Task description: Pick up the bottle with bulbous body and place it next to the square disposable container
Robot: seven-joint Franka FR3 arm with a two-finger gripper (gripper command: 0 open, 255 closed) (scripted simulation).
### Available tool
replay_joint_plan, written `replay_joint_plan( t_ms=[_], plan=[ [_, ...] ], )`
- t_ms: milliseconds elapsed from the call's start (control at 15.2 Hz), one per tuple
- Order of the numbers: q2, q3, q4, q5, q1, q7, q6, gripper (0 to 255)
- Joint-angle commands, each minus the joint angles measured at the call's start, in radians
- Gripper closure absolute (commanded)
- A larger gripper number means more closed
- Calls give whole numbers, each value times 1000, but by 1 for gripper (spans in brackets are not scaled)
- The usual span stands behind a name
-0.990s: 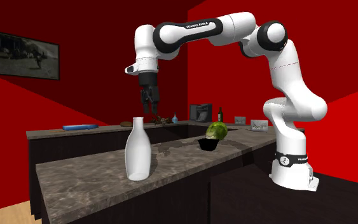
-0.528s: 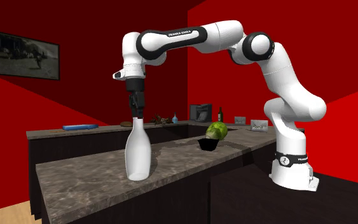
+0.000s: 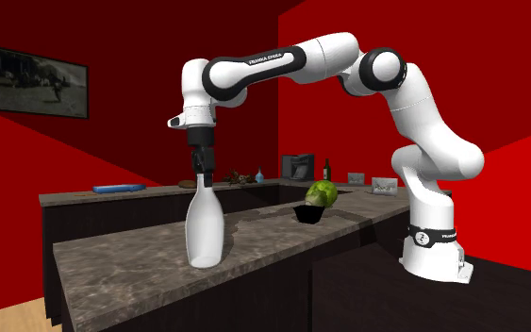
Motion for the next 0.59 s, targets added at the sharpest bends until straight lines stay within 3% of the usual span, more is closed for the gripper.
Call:
replay_joint_plan(
  t_ms=[0, 198, 264, 528],
  plan=[
    [-1, 0, -2, 0, 0, 0, 2, 0],
    [0, 0, -2, 0, 0, 0, 1, 0],
    [0, 0, -2, 0, 0, 0, 1, 255],
    [0, 0, -2, 0, 0, 0, 1, 255]
  ],
)
